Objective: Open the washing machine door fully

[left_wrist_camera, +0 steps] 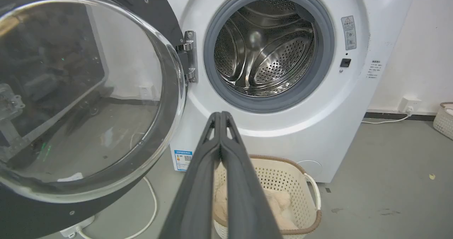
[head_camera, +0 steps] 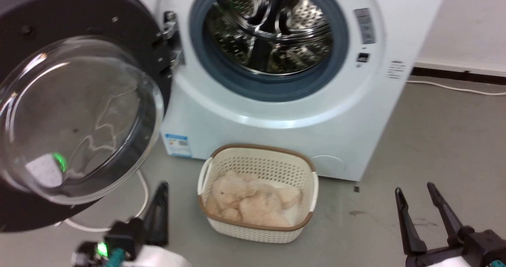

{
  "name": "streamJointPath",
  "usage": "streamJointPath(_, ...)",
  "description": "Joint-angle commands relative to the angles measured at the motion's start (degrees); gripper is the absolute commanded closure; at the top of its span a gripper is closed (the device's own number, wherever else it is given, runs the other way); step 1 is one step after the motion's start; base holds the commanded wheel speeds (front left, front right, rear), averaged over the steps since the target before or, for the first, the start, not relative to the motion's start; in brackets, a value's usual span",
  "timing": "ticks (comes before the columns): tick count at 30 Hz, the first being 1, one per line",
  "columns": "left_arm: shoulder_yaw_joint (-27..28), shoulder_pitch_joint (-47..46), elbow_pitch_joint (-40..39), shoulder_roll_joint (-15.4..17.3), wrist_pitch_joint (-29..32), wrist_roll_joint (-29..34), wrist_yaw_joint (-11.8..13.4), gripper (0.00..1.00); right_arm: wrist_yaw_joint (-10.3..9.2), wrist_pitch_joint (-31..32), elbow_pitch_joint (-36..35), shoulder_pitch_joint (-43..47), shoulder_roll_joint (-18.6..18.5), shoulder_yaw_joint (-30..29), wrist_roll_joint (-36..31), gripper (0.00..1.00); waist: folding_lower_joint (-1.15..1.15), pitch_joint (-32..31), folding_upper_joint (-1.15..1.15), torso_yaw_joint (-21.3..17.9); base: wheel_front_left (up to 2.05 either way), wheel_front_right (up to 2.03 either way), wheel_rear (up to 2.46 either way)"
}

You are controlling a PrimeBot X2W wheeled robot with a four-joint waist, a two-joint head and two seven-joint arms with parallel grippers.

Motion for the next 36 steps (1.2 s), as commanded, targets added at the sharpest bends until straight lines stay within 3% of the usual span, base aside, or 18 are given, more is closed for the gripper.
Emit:
streamJointPath(1,-1.07,1.8,0.87,-1.17,-1.12,-0.54,-0.2,0.0,0.02,-0.36,0.59,1.15,0.15,0.23,0.72,0.0,0.01,-1.15,0.0,-2.35,0.0,0.0,0.0)
streamJointPath(8,-4.38,4.15,4.6,-2.74,-2.98,0.49,-0.82,0.0,0.02,-0.56,2.05,2.02,0.15,1.0,0.91,0.0,0.01,-1.51,0.0,-4.49,0.0,0.0,0.0)
streamJointPath(18,-4.3,3.68,8.56,-3.67,-4.54,1.64,0.3,0.0,0.02,-0.69,2.89,2.37,0.16,1.14,0.86,0.0,0.01,-1.7,0.0,-5.1,0.0,0.0,0.0)
streamJointPath(36,-3.78,2.66,7.92,-4.32,-4.99,3.07,-0.01,0.0,0.02,-0.74,3.27,2.19,0.16,0.9,0.92,0.0,0.01,-1.32,0.0,-4.16,0.0,0.0,0.0)
